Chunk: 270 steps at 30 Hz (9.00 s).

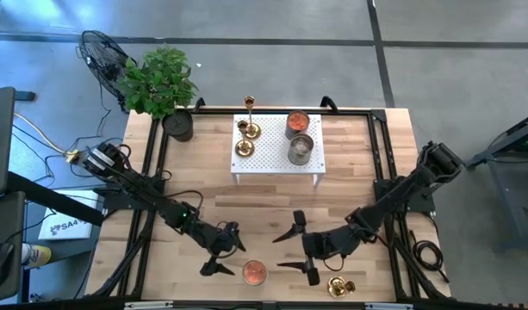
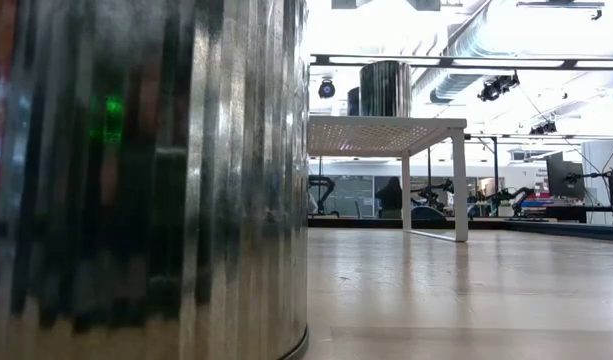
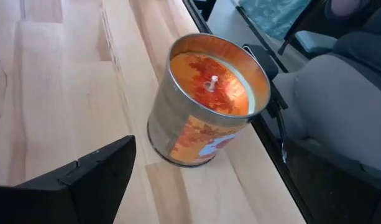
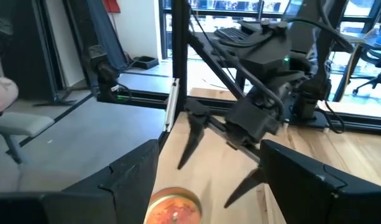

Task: Pick & Place candle stick holders
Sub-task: Put the orange candle on the shelf

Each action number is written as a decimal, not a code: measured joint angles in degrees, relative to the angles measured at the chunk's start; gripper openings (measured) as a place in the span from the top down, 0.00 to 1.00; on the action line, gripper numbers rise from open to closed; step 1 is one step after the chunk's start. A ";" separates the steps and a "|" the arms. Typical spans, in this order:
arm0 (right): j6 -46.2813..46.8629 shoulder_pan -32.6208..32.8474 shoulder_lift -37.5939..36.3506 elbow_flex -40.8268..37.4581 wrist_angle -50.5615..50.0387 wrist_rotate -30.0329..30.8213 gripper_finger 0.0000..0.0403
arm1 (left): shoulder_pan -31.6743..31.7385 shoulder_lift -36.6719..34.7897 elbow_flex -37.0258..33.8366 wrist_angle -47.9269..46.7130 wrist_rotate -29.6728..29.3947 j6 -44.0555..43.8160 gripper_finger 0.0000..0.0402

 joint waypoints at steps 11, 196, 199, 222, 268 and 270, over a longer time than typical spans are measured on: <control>-0.13 0.42 0.00 0.00 2.18 0.48 0.32 | -0.02 0.00 0.00 0.23 3.01 -4.43 0.01; -1.03 0.34 0.00 0.02 2.93 -0.30 0.32 | 1.22 25.11 15.39 18.77 16.43 13.07 0.11; -1.05 0.33 0.00 0.02 2.93 -0.37 0.32 | 1.22 25.11 15.39 18.56 16.41 12.83 0.11; -16.89 7.36 0.00 0.02 3.50 19.57 0.32 | 2.23 11.88 15.02 0.82 3.40 14.86 0.12; -26.09 11.83 -0.02 0.04 3.37 11.65 0.32 | 2.25 8.41 15.17 0.19 0.91 13.97 0.12; -32.70 11.83 -0.02 0.04 3.37 12.54 0.32 | 2.25 8.41 15.17 0.24 0.86 13.97 0.12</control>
